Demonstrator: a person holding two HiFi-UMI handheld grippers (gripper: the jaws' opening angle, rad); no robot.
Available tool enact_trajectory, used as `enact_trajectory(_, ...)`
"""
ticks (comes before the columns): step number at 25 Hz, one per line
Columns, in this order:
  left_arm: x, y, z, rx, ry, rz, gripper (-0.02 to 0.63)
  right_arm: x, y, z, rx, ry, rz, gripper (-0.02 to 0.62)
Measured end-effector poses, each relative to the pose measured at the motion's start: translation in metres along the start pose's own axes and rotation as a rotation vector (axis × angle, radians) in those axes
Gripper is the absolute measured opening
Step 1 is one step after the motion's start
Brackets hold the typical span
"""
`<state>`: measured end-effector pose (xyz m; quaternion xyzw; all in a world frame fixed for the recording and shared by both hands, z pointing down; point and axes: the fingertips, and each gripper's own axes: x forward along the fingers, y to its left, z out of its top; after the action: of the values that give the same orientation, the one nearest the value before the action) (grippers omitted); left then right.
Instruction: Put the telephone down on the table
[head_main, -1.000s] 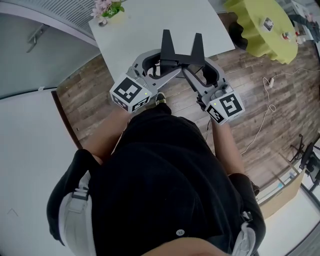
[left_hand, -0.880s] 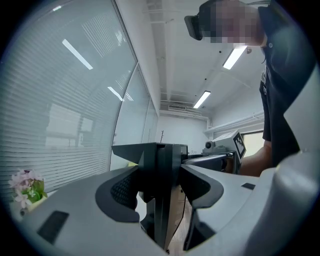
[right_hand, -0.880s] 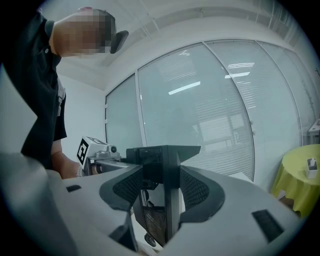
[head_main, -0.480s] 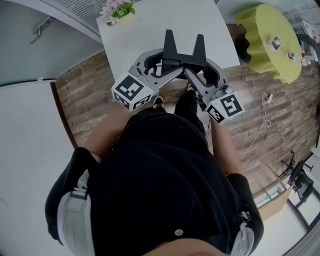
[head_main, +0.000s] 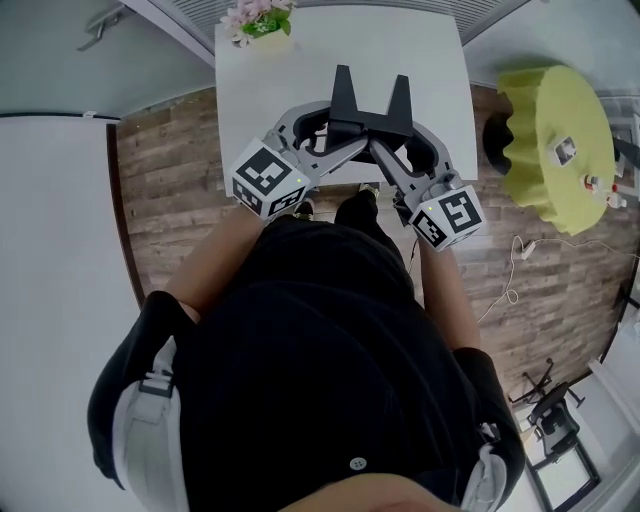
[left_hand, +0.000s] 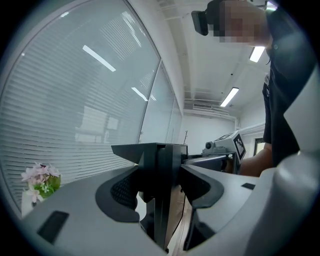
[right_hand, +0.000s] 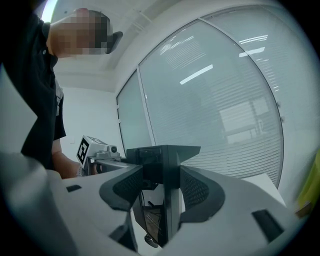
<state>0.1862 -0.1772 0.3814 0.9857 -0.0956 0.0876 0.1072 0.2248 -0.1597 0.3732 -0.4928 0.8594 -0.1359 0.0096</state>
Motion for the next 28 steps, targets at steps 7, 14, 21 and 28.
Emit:
enact_trajectory(7, 0.049, 0.018, -0.016, -0.077, 0.033, 0.113, 0.258, 0.004, -0.058, -0.015, 0.059, 0.069, 0.103, 0.244)
enact_trajectory(14, 0.09, 0.039, -0.049, -0.222, 0.097, 0.193, 0.258, 0.014, -0.106, -0.045, 0.139, 0.177, 0.192, 0.244)
enact_trajectory(21, 0.116, 0.069, -0.096, -0.367, 0.147, 0.222, 0.258, 0.036, -0.143, -0.091, 0.243, 0.294, 0.217, 0.244)
enact_trajectory(28, 0.127, 0.102, -0.136, -0.448, 0.203, 0.205, 0.258, 0.064, -0.164, -0.132, 0.328, 0.386, 0.21, 0.244)
